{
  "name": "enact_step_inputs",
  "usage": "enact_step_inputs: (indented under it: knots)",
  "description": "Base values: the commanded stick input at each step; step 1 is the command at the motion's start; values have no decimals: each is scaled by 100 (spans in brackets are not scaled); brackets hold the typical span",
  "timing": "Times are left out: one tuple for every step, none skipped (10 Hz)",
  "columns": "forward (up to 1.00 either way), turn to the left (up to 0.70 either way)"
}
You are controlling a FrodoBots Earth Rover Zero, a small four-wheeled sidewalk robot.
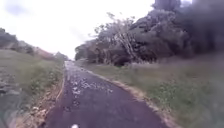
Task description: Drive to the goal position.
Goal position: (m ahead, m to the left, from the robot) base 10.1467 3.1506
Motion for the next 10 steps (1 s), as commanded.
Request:
enact_step_inputs:
  knots:
    - [60, 15]
    - [60, 15]
    - [60, 15]
    - [60, 15]
    - [60, 15]
    - [60, 15]
    - [60, 15]
    - [60, 15]
    - [60, 12]
    - [60, 5]
